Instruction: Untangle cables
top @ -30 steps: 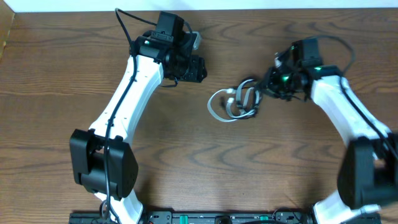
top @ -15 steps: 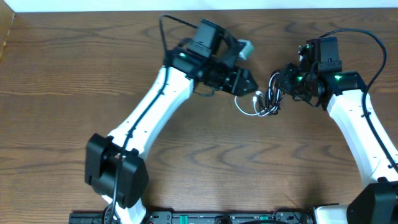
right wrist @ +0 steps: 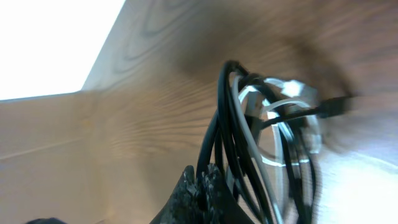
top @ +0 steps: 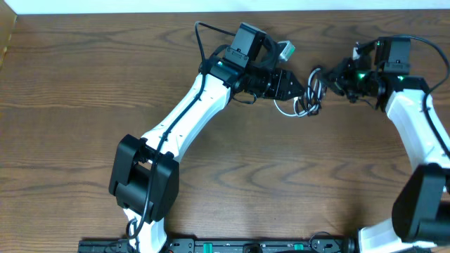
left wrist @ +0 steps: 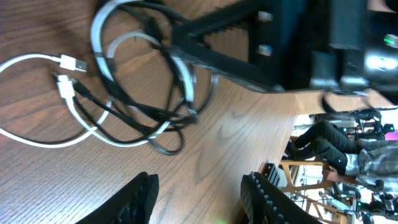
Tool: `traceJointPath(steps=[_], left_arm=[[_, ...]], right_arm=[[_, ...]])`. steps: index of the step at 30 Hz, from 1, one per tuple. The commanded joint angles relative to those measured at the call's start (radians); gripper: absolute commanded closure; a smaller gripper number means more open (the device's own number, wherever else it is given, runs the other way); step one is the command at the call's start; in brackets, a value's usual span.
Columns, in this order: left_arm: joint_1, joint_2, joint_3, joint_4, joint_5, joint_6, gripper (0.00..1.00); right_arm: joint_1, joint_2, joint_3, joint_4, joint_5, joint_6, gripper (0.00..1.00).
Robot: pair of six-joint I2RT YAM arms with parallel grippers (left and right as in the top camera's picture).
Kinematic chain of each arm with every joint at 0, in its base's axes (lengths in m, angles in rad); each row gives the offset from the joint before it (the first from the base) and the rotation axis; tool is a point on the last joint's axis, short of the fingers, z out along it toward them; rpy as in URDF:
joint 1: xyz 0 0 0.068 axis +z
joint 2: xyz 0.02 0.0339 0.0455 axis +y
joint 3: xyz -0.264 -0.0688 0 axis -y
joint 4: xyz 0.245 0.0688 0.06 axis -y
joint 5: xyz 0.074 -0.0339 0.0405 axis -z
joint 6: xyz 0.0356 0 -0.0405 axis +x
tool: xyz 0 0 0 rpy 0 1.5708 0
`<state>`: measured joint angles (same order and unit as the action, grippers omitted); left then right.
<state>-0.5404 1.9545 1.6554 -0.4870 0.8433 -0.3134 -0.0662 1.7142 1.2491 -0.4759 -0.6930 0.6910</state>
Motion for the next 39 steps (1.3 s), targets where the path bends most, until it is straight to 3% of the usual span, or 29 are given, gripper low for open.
traceJointPath(steps=[1,5,9,18,26,30,39], left_arm=[[-0.001,0.003,-0.016,0.008,0.027,0.024,0.53],[-0.001,0.023,-0.018,0.024,0.008,0.019,0.57],[-0.002,0.073,-0.018,0.074,0.009,-0.047,0.57],[-0.032,0.12,-0.018,0.139,0.009,-0.071,0.56],[-0.052,0.167,-0.018,0.19,-0.029,-0.181,0.57],[-0.053,0.173,-0.018,0.182,-0.118,-0.206,0.66],[-0.054,0.197,-0.018,0.202,-0.258,-0.295,0.71]], right_arm=[[0.001,0.049,0.015,0.052,-0.21,0.081,0.99],[0.0,0.069,0.015,0.091,-0.253,0.098,0.99],[0.0,0.068,0.015,0.099,-0.257,0.101,0.99],[0.002,0.068,0.015,0.099,-0.26,0.101,0.99],[0.002,0.068,0.015,0.098,-0.26,0.093,0.99],[0.002,0.068,0.015,0.099,-0.26,0.093,0.99],[0.002,0.068,0.015,0.091,-0.287,0.085,0.99]])
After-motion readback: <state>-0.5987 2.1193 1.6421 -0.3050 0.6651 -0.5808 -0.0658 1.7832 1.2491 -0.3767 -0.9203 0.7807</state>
